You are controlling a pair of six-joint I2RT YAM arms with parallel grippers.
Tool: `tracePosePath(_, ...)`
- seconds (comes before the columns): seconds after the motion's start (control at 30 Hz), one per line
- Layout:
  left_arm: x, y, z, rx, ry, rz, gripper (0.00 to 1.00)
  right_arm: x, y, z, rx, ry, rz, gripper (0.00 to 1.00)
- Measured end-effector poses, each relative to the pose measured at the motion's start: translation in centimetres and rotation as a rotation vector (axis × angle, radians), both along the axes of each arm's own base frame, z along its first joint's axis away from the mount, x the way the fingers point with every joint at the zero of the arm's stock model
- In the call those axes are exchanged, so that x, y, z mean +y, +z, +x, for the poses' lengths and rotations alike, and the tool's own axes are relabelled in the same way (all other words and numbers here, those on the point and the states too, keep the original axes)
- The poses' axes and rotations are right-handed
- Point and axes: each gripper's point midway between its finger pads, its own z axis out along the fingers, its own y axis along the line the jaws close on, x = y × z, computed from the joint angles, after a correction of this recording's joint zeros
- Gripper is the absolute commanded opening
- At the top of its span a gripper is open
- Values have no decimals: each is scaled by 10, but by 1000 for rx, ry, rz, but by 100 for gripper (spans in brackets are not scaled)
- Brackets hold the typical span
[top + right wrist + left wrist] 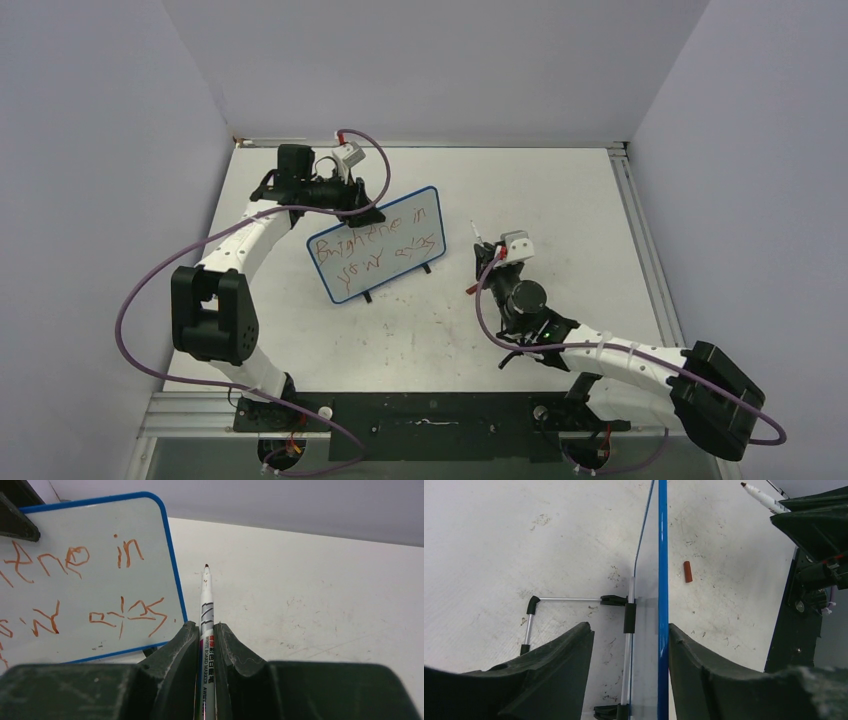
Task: Write a sentence on the whiteboard
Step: Put down the whiteboard on the whiteboard stand.
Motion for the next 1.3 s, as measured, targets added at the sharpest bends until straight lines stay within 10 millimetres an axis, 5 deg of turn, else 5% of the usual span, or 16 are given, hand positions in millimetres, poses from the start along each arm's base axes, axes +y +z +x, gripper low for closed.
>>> tracePosePath(0.07, 1, -1, 1, 3, 8, 4, 69, -3, 6, -2, -8, -5, 15, 5)
tracePosePath(0.2, 3, -1, -3, 15, 31, 10, 78, -7, 11, -5, -7, -5, 28, 5)
tracePosePath(0.53, 16, 3, -18, -7, 116, 30, 81, -18, 16, -16, 18, -6, 36, 5)
tracePosePath(1.3, 45, 22, 15, -49, 270, -44, 82, -20, 4, -19, 63, -5, 15, 5)
